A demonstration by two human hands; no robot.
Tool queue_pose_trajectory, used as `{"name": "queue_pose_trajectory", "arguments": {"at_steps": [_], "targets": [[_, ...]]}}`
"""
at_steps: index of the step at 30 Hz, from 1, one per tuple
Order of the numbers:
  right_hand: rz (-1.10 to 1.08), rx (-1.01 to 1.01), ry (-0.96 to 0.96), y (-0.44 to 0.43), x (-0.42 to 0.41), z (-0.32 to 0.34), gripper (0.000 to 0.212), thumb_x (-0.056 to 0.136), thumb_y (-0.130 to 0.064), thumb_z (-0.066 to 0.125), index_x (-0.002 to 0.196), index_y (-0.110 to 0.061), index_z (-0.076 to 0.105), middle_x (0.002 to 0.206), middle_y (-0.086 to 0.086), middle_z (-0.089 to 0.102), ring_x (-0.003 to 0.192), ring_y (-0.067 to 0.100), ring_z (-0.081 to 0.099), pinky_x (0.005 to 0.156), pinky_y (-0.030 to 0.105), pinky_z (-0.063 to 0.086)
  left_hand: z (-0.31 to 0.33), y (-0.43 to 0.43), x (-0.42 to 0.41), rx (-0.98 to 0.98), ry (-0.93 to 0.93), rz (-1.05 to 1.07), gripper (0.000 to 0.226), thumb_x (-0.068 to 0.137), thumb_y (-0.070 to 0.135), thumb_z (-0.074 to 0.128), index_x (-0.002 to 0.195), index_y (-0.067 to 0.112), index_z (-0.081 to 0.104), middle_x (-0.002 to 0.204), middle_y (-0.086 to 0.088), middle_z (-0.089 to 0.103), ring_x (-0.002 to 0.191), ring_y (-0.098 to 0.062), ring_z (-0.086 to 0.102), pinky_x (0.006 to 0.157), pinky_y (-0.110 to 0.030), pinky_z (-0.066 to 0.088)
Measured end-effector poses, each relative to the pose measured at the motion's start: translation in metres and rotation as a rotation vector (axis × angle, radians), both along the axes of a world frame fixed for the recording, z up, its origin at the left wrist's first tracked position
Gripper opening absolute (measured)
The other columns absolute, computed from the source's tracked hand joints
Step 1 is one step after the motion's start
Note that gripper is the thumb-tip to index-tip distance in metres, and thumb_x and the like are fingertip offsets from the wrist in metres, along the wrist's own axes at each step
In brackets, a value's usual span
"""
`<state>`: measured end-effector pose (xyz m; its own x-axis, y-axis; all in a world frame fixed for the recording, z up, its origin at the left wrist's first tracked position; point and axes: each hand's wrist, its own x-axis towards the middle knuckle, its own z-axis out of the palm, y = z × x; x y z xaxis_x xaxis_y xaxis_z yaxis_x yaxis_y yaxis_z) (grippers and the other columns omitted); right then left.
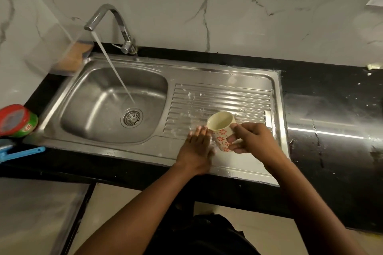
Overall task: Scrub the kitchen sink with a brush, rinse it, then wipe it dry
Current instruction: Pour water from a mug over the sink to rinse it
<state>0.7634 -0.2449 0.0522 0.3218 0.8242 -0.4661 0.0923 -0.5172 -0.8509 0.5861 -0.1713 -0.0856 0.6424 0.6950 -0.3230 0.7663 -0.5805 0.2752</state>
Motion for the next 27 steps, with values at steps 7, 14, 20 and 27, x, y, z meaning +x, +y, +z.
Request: {"name": "queue_pose_trajectory", "arguments": {"at_steps": [7, 14, 20, 27], "targets": [[0.170, -0.103, -0.333, -0.053, 0.047, 0.002, 0.034, 0.103, -0.035, 0.061, 0.081, -0.015, 0.078, 0.075, 0.000, 0.079, 0.071, 0.022, 0.077, 0.075, 0.046, 0.064, 0.002, 0.006, -0.048, -0.038, 0.081, 0.158, 0.076, 0.106, 0.059, 0.009, 0.162, 0.016, -0.018, 0.168, -0.004, -0.028, 0.157, -0.023, -0.022, 0.131, -0.045, -0.002], [0.369, -0.107, -0.640, -0.047, 0.027, -0.001, 0.042, 0.101, -0.044, 0.060, 0.065, -0.023, 0.067, 0.063, -0.003, 0.069, 0.057, 0.014, 0.065, 0.055, 0.031, 0.049, 0.003, 0.010, -0.105, -0.062, 0.173, 0.292, 0.081, 0.105, 0.061, 0.011, 0.162, 0.013, -0.019, 0.171, -0.008, -0.024, 0.159, -0.025, -0.017, 0.131, -0.046, 0.001], [0.477, 0.033, -0.650, -0.015, -0.030, -0.013, 0.041, 0.096, -0.046, 0.061, 0.069, -0.016, 0.068, 0.067, 0.004, 0.068, 0.063, 0.023, 0.064, 0.060, 0.039, 0.052, 0.021, -0.029, -0.086, -0.096, 0.090, 0.056, 0.075, 0.107, 0.061, 0.016, 0.166, 0.019, -0.002, 0.172, 0.000, -0.015, 0.160, -0.020, -0.014, 0.131, -0.044, 0.004], [0.378, -0.017, -0.135, -0.018, -0.032, -0.010, 0.032, 0.103, -0.032, 0.063, 0.081, -0.013, 0.077, 0.078, 0.001, 0.079, 0.074, 0.022, 0.078, 0.078, 0.051, 0.064, 0.025, -0.035, -0.126, -0.040, 0.138, 0.189, 0.072, 0.107, 0.058, 0.013, 0.167, 0.019, -0.002, 0.174, -0.001, -0.009, 0.160, -0.018, -0.010, 0.131, -0.042, 0.001]]}}
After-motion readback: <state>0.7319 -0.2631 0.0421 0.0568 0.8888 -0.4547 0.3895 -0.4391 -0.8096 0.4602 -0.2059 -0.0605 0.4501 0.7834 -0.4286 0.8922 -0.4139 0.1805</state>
